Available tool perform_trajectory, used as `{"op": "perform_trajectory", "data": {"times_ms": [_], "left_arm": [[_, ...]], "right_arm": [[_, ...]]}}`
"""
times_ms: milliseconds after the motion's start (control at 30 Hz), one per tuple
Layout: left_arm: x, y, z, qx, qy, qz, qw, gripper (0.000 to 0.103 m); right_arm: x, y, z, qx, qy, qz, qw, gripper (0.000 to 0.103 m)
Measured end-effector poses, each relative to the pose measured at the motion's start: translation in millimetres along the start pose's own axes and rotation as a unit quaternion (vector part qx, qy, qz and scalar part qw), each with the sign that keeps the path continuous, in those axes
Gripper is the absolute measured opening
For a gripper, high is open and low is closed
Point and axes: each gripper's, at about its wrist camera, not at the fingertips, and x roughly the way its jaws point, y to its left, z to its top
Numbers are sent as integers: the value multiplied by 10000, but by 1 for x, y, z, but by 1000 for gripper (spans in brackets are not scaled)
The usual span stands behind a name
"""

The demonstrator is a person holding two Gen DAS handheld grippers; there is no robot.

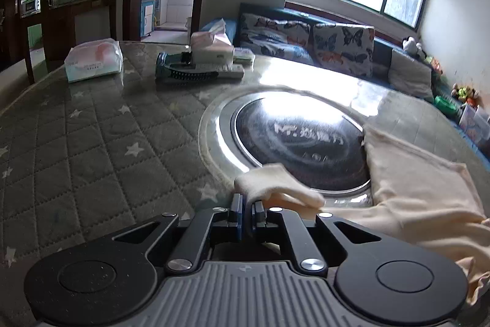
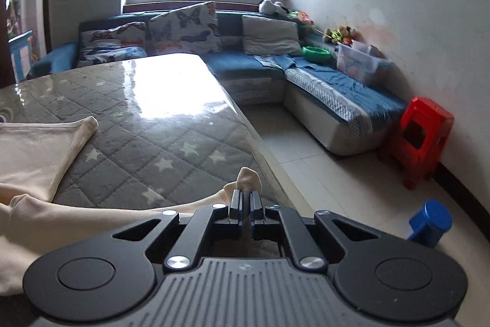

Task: Fold clothes

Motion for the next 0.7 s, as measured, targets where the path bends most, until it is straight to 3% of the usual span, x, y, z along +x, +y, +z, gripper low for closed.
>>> {"op": "perform_trajectory", "data": {"times_ms": [167,267,400,567,700], "left_arm": [[4,-1,-4,124,233,113,9996,22],[-10,-3,-4,300,84,-50,9995,27],[-37,-20,-4,774,-228,-437,9958,28],[-59,-62,-13,1397,-418,-1361,9799,28],[-62,-95,-18,1902,-560,-1516,9683,31]], "right_arm": [[0,-6,-16,123,232,-68,9996,5],[-3,-10,-17,109,258,-71,9996,12],[-11,-12,-11,23,105,-242,9996,13],[-25,-10,-1,-70,-98,-152,9998,16],[-35,4,5,-254,-253,138,9993,19]]}}
